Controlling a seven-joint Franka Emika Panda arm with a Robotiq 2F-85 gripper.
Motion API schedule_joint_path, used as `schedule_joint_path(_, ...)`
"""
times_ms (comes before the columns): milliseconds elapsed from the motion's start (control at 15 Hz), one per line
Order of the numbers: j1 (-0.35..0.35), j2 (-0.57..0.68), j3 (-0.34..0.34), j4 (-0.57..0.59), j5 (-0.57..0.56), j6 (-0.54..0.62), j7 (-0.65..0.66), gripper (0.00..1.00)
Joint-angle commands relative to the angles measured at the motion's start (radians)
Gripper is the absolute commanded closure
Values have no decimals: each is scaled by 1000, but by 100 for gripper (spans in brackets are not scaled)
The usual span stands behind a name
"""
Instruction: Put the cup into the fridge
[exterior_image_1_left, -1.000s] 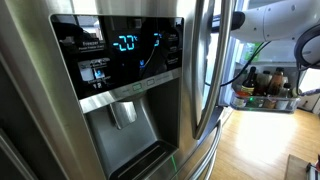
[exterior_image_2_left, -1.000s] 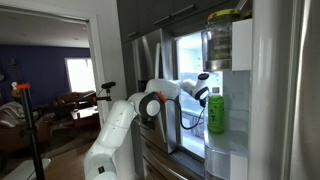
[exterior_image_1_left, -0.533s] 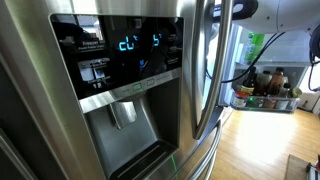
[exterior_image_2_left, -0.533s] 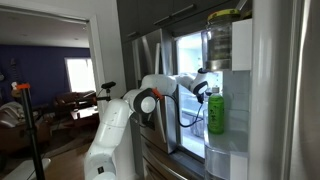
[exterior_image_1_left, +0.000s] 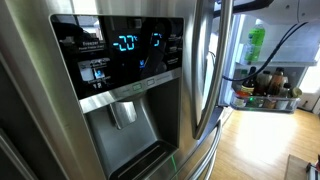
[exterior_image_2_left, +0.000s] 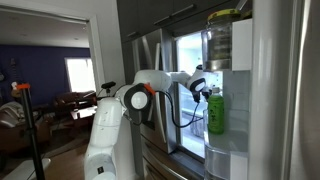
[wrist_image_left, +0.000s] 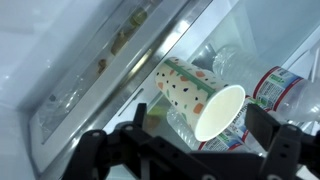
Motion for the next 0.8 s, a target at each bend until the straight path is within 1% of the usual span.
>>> schedule_joint_path(0,17,-111,-21,-159,-9,37,-20,0)
schedule_joint_path(200,9,-186,-24,-245,9,39,-52,0)
schedule_joint_path(467,-2,-297,-52,-349,5,37,-53,0)
schedule_joint_path(667,-11,-367,-76,-399,14,4,-69,0)
schedule_joint_path(733,-11,-387,-81,-408,2,-33,-64,0)
